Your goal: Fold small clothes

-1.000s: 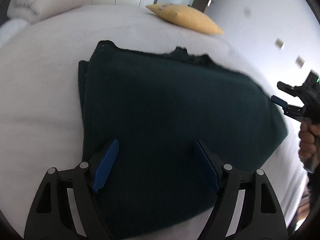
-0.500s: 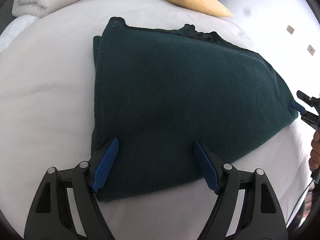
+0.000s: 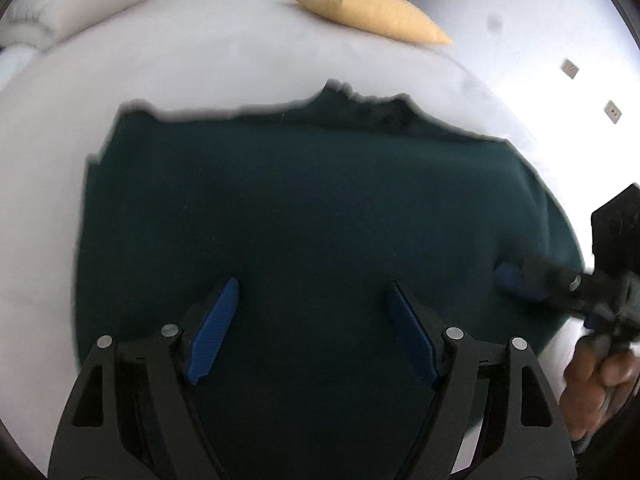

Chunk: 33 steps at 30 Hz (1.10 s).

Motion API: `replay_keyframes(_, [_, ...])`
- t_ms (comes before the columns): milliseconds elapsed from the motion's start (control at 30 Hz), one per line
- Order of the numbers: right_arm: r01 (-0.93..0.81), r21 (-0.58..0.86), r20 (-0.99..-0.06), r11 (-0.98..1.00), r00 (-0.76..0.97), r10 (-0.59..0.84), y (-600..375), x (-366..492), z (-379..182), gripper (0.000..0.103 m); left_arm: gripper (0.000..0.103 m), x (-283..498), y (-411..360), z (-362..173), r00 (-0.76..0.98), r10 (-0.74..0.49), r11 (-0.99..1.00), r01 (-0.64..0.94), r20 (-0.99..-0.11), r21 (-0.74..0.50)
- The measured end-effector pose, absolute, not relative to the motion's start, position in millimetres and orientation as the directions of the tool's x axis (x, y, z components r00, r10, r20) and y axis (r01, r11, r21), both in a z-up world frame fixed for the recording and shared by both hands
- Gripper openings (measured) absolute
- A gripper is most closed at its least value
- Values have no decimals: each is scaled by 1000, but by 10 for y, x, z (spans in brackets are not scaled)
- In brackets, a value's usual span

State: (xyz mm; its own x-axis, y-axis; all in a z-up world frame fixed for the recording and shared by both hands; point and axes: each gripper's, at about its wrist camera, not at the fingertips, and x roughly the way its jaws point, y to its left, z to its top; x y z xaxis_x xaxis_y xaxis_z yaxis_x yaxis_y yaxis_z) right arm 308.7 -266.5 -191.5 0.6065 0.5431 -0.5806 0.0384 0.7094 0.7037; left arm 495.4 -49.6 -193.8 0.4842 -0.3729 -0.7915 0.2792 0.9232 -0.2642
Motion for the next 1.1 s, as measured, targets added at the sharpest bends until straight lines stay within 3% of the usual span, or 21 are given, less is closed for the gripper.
replay_keyframes(133, [55, 756, -518, 652, 659, 545, -3061, 2996, -1967, 28, 75, 4771, -271, -1941, 513, -377, 922, 282, -771, -263])
replay_keyframes(300, [201, 761, -480, 617, 814, 327, -3944, 2467, -1908, 20, 75, 4550, 12, -1989, 547, -384, 923, 234, -744, -304])
replay_keyframes(367, [248, 784, -450, 569, 858, 247, -4281, 2203, -1921, 9, 75, 4498, 16, -2003, 556, -370, 929, 223, -745, -295])
replay_keyframes(433, [330, 766, -476, 551, 868, 143, -4465, 1945, -1915, 20, 75, 4370, 23, -2010, 559, -361, 933, 216, -747, -289])
replay_keyframes(500, [375, 758, -481, 534, 874, 70, -4560, 1716, -1887, 23, 75, 4339, 66, -2018, 555, -370, 929, 201, -745, -312])
replay_keyframes(700, [405, 705, -467, 582, 883, -48, -4335, 1354, -1622, 61, 75, 4069, 383, -1905, 598, -400, 899, 107, -695, -425])
replay_keyframes(800, [363, 694, -461, 621, 887, -3, -4137, 1363, -1530, 63, 77, 3927, 690, -1728, 683, -370, 872, 22, -630, -489])
replay_keyframes(867, [328, 670, -466, 666, 884, 33, -3938, 1459, -1439, 63, 96, 3945, 826, -1662, 707, -336, 870, -21, -623, -493])
replay_keyframes(1033, [186, 664, -455, 724, 869, 194, -3412, 1902, -1307, 64, 96, 4341, 787, -1898, 576, -413, 851, -32, -705, -525])
replay_keyframes(1100, [138, 667, -450, 732, 858, 248, -3228, 2060, -1302, 64, 96, 4461, 727, -2026, 510, -379, 882, -55, -772, -469])
